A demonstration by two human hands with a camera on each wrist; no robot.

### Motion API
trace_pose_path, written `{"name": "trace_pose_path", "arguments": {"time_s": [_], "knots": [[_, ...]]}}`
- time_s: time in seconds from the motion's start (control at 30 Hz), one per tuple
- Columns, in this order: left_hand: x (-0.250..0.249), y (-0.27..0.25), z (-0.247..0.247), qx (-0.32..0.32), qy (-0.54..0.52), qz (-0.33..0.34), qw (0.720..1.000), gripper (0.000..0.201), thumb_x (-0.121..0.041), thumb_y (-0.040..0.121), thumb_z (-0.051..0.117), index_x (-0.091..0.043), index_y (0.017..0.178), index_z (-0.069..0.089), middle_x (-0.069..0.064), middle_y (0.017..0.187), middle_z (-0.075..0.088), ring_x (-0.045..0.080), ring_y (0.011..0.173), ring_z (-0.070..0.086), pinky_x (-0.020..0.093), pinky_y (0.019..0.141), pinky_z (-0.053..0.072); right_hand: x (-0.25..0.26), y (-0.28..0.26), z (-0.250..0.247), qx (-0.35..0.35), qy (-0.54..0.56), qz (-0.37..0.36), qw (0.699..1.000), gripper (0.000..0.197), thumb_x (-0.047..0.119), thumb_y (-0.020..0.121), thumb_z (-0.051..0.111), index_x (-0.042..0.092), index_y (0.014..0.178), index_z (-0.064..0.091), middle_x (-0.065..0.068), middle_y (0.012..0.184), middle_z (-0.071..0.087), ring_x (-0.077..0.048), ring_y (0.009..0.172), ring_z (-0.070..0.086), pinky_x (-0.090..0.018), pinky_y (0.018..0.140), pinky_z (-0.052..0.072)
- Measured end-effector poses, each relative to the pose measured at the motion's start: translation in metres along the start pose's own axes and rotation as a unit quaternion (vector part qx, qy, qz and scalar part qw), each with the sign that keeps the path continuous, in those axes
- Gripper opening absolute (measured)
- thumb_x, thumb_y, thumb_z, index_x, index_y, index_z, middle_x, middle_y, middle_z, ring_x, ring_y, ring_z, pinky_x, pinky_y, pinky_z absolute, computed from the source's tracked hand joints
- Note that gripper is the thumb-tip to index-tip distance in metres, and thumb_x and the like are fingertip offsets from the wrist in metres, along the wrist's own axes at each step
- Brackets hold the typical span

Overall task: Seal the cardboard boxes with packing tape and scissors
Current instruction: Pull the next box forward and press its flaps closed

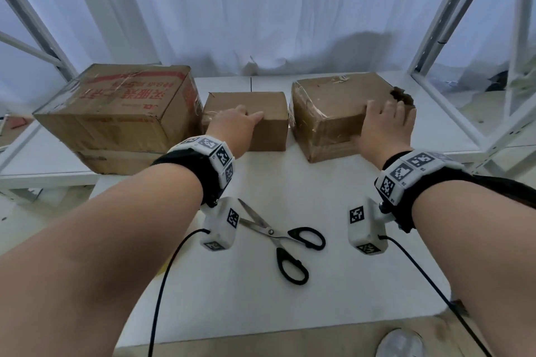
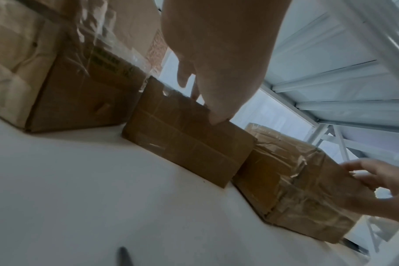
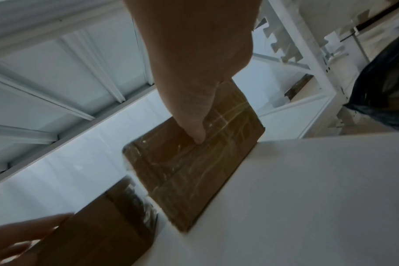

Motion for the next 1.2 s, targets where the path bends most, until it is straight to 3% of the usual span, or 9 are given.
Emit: {"name": "trace_pose_path", "arguments": {"time_s": [0.13, 0.2, 0.3, 0.4, 0.47, 0.57, 0.77, 1.0, 1.2], "knots": [[-0.024, -0.003, -0.005, -0.098, -0.116, 0.018, 0.988, 0.04, -0.025, 0.101, 0.041, -0.016, 0.14, 0.044, 0.013, 0.138, 0.043, 0.03, 0.129, 0.038, 0.038, 0.108, 0.029, -0.008, 0.009, -0.004, 0.021, 0.005, -0.002, 1.0, 0.061, 0.045, 0.091, 0.058, 0.018, 0.137, 0.029, -0.029, 0.149, 0.024, -0.045, 0.14, 0.019, -0.055, 0.116, 0.004], [-0.048, 0.0, -0.007, -0.076, -0.252, 0.029, 0.964, 0.043, -0.029, 0.1, 0.043, -0.017, 0.142, 0.041, 0.012, 0.136, 0.044, 0.027, 0.126, 0.042, 0.033, 0.107, 0.031, -0.012, 0.009, -0.007, 0.013, 0.018, -0.008, 1.0, 0.061, 0.055, 0.087, 0.057, 0.019, 0.131, 0.035, -0.025, 0.143, 0.035, -0.043, 0.132, 0.032, -0.053, 0.113, 0.014], [-0.076, 0.017, -0.007, -0.018, -0.371, 0.004, 0.929, 0.05, -0.042, 0.099, 0.043, -0.02, 0.143, 0.039, 0.011, 0.135, 0.049, 0.024, 0.114, 0.053, 0.03, 0.098, 0.039, -0.017, 0.002, -0.012, -0.105, 0.051, -0.044, 0.992, 0.05, 0.057, 0.089, 0.05, 0.016, 0.119, 0.048, -0.014, 0.124, 0.051, -0.034, 0.117, 0.046, -0.046, 0.101, 0.027], [-0.089, 0.032, -0.011, -0.028, -0.382, -0.045, 0.923, 0.035, -0.041, 0.099, 0.043, -0.019, 0.125, 0.051, 0.012, 0.116, 0.061, 0.023, 0.089, 0.059, 0.029, 0.079, 0.045, -0.029, -0.002, -0.015, -0.22, 0.161, -0.004, 0.962, 0.047, 0.043, 0.089, 0.055, 0.014, 0.125, 0.046, -0.013, 0.128, 0.043, -0.033, 0.12, 0.041, -0.045, 0.101, 0.028], [-0.093, 0.036, -0.013, -0.036, -0.396, -0.059, 0.916, 0.022, -0.034, 0.099, 0.048, -0.017, 0.113, 0.052, 0.009, 0.1, 0.063, 0.021, 0.077, 0.059, 0.03, 0.072, 0.048, -0.039, 0.002, -0.011, -0.163, 0.285, 0.045, 0.944, 0.07, 0.043, 0.089, 0.059, 0.012, 0.143, 0.028, -0.015, 0.144, 0.03, -0.032, 0.133, 0.032, -0.046, 0.11, 0.026], [-0.098, 0.035, -0.012, -0.038, -0.406, -0.075, 0.91, 0.013, -0.026, 0.098, 0.05, -0.016, 0.106, 0.048, 0.002, 0.082, 0.058, 0.016, 0.065, 0.055, 0.03, 0.065, 0.047, -0.049, 0.009, -0.006, -0.004, 0.479, 0.113, 0.871, 0.093, 0.045, 0.09, 0.06, 0.011, 0.152, 0.0, -0.013, 0.157, 0.016, -0.028, 0.143, 0.022, -0.04, 0.116, 0.023], [-0.099, 0.003, -0.02, -0.004, -0.457, -0.084, 0.885, 0.009, -0.02, 0.094, 0.057, -0.014, 0.1, 0.054, 0.008, 0.101, 0.063, 0.02, 0.081, 0.059, 0.041, 0.086, 0.056, -0.065, -0.025, -0.008, 0.01, 0.376, 0.231, 0.897, 0.066, 0.057, 0.087, 0.052, 0.007, 0.129, 0.048, -0.019, 0.131, 0.041, -0.036, 0.118, 0.045, -0.039, 0.096, 0.039], [-0.089, -0.081, -0.028, 0.036, -0.445, -0.079, 0.892, 0.011, -0.019, 0.094, 0.057, -0.012, 0.102, 0.054, 0.009, 0.104, 0.062, 0.026, 0.089, 0.064, 0.045, 0.084, 0.056, -0.064, -0.106, -0.02, 0.023, 0.347, 0.203, 0.915, 0.059, 0.052, 0.091, 0.051, -0.001, 0.117, 0.051, -0.017, 0.111, 0.06, -0.034, 0.105, 0.057, -0.034, 0.077, 0.041], [-0.038, -0.137, -0.036, 0.074, -0.38, -0.109, 0.916, 0.01, -0.013, 0.096, 0.051, -0.01, 0.105, 0.049, 0.014, 0.106, 0.06, 0.027, 0.094, 0.059, 0.046, 0.091, 0.051, -0.021, -0.158, -0.039, 0.056, 0.365, 0.08, 0.926, 0.045, 0.04, 0.094, 0.051, 0.006, 0.064, 0.053, -0.01, 0.063, 0.054, -0.03, 0.067, 0.055, -0.033, 0.058, 0.042]]}}
Point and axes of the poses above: each hand's wrist, its own y-axis towards the middle knuckle, its own z-axis out of the palm, x = y × z, the point moved 1 cm from there along y, towards the middle knuckle
